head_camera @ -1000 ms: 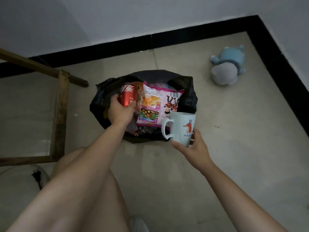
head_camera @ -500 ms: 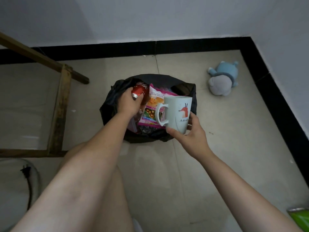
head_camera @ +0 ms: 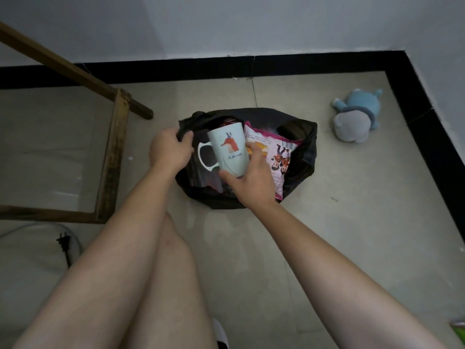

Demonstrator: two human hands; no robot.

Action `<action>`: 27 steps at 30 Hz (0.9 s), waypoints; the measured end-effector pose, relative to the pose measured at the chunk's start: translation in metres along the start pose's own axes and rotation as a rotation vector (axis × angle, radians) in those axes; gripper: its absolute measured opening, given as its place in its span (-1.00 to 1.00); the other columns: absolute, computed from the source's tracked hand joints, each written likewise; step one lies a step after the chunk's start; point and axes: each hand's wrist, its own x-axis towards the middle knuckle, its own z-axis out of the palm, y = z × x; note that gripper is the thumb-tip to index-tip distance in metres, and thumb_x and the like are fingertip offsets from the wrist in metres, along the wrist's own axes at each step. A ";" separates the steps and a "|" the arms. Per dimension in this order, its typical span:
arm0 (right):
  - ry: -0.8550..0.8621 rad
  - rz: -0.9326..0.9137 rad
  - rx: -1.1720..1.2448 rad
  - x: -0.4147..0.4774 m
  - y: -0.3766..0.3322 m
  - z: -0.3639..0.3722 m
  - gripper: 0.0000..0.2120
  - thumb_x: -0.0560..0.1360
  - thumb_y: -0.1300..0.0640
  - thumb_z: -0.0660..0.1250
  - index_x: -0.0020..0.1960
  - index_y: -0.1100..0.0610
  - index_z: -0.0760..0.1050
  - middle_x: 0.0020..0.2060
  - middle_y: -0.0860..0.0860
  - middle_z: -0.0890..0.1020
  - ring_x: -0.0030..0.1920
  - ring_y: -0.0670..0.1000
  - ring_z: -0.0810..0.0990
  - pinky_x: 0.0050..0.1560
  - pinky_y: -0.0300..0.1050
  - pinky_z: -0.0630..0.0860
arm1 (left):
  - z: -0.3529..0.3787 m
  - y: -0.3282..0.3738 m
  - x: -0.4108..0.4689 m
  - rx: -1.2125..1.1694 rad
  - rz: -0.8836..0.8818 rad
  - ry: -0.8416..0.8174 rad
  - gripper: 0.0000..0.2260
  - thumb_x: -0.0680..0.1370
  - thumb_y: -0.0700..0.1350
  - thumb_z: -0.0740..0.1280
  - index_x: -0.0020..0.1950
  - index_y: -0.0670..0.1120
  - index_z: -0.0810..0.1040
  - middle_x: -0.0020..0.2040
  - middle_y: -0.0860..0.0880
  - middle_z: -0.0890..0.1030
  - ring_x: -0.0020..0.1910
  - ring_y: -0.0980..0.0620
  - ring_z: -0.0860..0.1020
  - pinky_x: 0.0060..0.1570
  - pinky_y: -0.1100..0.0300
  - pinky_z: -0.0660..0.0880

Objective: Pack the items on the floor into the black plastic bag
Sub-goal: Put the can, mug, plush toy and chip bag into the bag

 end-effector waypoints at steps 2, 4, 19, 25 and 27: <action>0.036 -0.084 -0.094 -0.001 -0.003 0.010 -0.23 0.36 -0.17 0.47 0.43 -0.02 0.17 0.27 0.05 0.43 0.22 0.10 0.42 0.05 0.05 0.51 | -0.004 -0.001 0.000 -0.168 -0.040 0.038 -0.77 0.58 0.07 0.26 -0.07 -0.07 0.56 -0.17 -0.10 0.65 -0.17 -0.06 0.63 -0.09 -0.01 0.59; 0.104 -0.175 -0.220 0.001 -0.009 0.017 -0.30 0.39 -0.10 0.47 0.41 -0.01 0.23 0.25 0.07 0.41 0.20 0.09 0.39 0.03 -0.04 0.47 | -0.005 -0.001 -0.001 -0.238 -0.046 0.073 -0.79 0.55 0.05 0.29 -0.14 -0.07 0.56 -0.23 -0.09 0.61 -0.21 -0.07 0.61 -0.18 0.02 0.57; -0.177 -0.315 -0.256 -0.002 0.018 -0.005 -0.45 0.56 0.06 0.29 0.52 0.06 0.24 0.39 0.09 0.36 0.35 0.12 0.38 0.24 0.08 0.49 | 0.007 0.011 -0.008 -0.063 0.201 0.160 -0.69 0.58 0.12 0.24 0.18 -0.06 0.46 0.10 -0.03 0.52 0.07 -0.02 0.54 0.04 -0.01 0.55; -0.031 -0.150 -0.404 0.015 0.047 -0.097 -0.50 0.58 0.02 0.28 0.48 0.07 0.31 0.35 0.07 0.40 0.34 0.10 0.40 0.24 0.04 0.49 | 0.036 0.026 -0.022 0.281 0.243 0.142 -0.40 0.55 0.14 0.27 0.42 -0.23 0.27 0.46 -0.27 0.23 0.46 -0.27 0.20 0.41 -0.18 0.22; 0.010 -0.077 -0.452 0.020 0.059 -0.129 -0.50 0.57 0.02 0.28 0.48 0.08 0.32 0.34 0.09 0.41 0.35 0.12 0.39 0.26 0.00 0.43 | 0.039 0.035 -0.022 0.339 0.261 0.198 -0.40 0.56 0.17 0.25 0.38 -0.27 0.29 0.49 -0.30 0.18 0.50 -0.30 0.13 0.45 -0.23 0.12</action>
